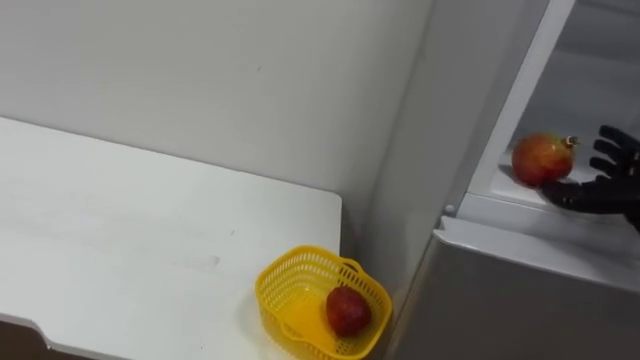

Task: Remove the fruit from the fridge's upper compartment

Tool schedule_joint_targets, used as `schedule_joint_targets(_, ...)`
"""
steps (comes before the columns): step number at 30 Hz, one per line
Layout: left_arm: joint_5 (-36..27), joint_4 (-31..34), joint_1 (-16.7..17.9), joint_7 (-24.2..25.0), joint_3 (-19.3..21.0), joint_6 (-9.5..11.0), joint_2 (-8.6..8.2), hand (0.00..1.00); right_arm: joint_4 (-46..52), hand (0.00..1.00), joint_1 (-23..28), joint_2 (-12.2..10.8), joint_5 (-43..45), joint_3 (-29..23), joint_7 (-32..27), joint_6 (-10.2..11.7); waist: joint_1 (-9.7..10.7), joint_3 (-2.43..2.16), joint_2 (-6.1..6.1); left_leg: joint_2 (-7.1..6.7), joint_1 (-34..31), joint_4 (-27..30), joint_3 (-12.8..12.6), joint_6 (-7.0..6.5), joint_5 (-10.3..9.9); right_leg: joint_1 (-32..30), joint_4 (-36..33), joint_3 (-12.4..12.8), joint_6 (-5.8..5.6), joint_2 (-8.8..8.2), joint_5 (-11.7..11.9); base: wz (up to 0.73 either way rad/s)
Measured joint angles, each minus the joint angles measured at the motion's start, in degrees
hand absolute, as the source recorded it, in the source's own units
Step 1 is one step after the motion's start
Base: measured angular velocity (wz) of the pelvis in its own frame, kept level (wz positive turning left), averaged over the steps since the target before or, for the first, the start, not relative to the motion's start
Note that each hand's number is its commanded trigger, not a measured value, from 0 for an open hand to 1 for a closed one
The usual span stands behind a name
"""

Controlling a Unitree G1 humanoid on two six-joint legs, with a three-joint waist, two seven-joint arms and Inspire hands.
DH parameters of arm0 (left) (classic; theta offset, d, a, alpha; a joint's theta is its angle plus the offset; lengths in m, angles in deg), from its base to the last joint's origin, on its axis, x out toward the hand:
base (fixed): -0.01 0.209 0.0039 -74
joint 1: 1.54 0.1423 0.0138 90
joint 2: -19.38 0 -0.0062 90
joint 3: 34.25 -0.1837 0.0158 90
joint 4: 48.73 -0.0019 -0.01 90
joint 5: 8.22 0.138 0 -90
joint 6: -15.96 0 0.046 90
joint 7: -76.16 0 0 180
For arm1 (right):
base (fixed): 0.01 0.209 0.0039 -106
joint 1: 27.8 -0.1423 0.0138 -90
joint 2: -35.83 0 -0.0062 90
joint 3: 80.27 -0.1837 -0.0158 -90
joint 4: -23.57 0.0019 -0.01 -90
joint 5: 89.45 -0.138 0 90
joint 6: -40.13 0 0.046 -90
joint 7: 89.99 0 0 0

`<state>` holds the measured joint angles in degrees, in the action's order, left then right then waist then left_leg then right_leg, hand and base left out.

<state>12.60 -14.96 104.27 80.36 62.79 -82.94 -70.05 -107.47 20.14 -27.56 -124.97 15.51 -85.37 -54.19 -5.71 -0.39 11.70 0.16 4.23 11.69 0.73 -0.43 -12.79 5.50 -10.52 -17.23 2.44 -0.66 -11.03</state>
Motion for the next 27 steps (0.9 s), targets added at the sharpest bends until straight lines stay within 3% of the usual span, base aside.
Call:
schedule_joint_targets(16, 0.02, 0.41, 0.24, -0.04, -0.45, -1.07, -0.09, 0.00, 4.04, 0.00, 0.00, -0.10, 0.29, 0.38, 0.28, -1.59, -2.10, 0.28, -0.40, 0.00, -0.33, -0.02, 0.51, 0.04, -0.01, 0.08, -0.22, -0.18, 0.02, 0.01, 0.04, 0.01)
schedule_joint_targets(17, 0.01, 0.43, 0.25, -0.04, -0.45, -1.06, -0.09, 0.00, 4.04, 0.07, 0.00, -0.10, 0.31, 0.38, 0.30, -1.59, -2.15, 0.31, -0.43, 0.01, -0.33, -0.02, 0.51, 0.06, 0.01, 0.07, -0.21, -0.18, 0.03, 0.03, 0.05, 0.00)
schedule_joint_targets(18, 0.01, 0.43, 0.26, -0.04, -0.45, -1.06, -0.10, 0.00, 4.04, 0.57, 0.00, -0.10, 0.31, 0.39, 0.31, -1.59, -2.16, 0.33, -0.47, 0.02, -0.33, -0.02, 0.51, 0.08, 0.01, 0.07, -0.21, -0.18, 0.03, 0.04, 0.05, 0.00)
schedule_joint_targets(19, 0.01, 0.43, 0.26, -0.04, -0.48, -1.06, -0.10, 0.00, 4.04, 0.84, 0.00, -0.10, 0.34, 0.40, 0.30, -1.59, -2.24, 0.33, -0.47, 0.03, -0.33, -0.02, 0.51, 0.08, 0.02, 0.06, -0.20, -0.14, 0.04, 0.06, 0.05, 0.00)
schedule_joint_targets(20, 0.01, 0.43, 0.28, -0.04, -0.49, -1.06, -0.10, 0.00, 4.04, 1.00, 0.00, -0.10, 0.40, 0.40, 0.31, -1.59, -2.24, 0.33, -0.49, 0.04, -0.33, -0.02, 0.52, 0.10, 0.03, 0.05, -0.20, -0.13, 0.04, 0.06, 0.05, 0.00)
schedule_joint_targets(27, 0.02, 0.54, 0.23, -0.05, -0.49, -1.05, -0.10, 0.00, 4.08, 1.00, 0.00, -0.11, 0.46, 0.80, 0.74, -1.50, -2.48, 0.30, -0.48, 0.02, -0.33, -0.03, 0.55, 0.10, 0.03, 0.06, -0.18, -0.11, 0.04, 0.07, 0.05, 0.00)
